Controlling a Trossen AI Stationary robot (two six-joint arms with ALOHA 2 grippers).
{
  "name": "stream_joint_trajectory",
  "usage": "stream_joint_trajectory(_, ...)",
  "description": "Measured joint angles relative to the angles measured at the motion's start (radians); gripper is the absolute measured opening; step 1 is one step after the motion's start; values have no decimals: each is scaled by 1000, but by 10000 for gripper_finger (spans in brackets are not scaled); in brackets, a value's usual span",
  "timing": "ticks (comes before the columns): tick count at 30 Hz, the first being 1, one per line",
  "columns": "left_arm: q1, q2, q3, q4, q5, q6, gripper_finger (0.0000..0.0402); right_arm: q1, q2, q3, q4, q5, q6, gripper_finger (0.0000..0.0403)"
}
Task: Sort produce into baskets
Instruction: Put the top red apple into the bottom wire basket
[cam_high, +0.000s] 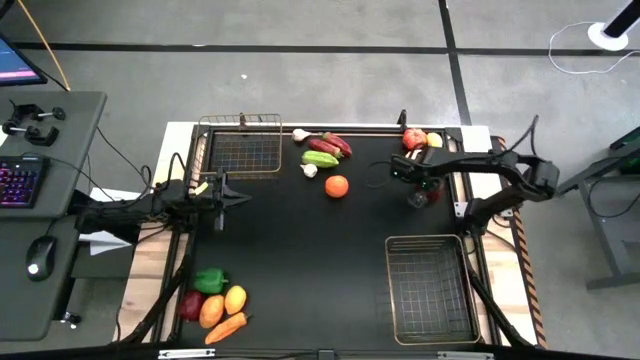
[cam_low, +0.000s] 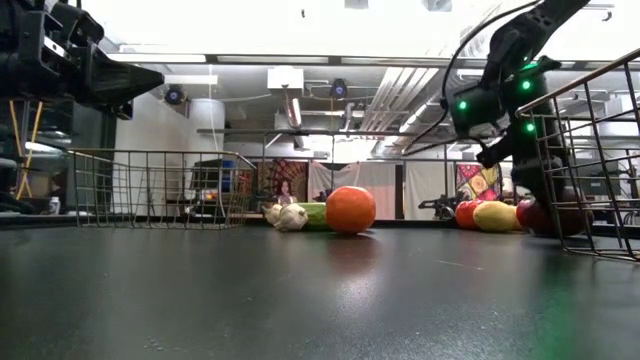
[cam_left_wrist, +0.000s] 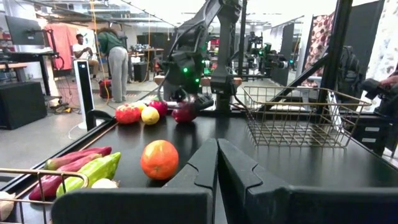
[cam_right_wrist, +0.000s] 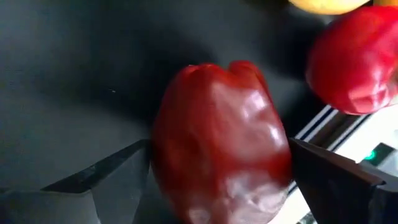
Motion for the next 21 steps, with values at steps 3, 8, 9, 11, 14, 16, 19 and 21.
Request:
stream_joint_trajectory(3,0,0,0,0,0,0,1,0,47,1,-3,60,3,362)
stream_joint_trajectory(8,0,0,0,0,0,0,1,0,104,1,-18,107,14,363)
stream_joint_trajectory(9,0,0,0,0,0,0,1,0,113,1,-23,111,24,363)
stream_joint_trajectory(11,0,0,0,0,0,0,1,0,127,1,-38,128,50,362)
stream_joint_trajectory(14,0,0,0,0,0,0,1,-1,142,-3,-69,142,79,350)
stream_joint_trajectory(16,0,0,0,0,0,0,1,2,142,-1,-73,142,92,333)
stream_joint_trajectory(19,0,0,0,0,0,0,1,20,141,4,-95,141,126,299)
stream_joint_trajectory(21,0,0,0,0,0,0,1,40,137,17,-128,129,143,287)
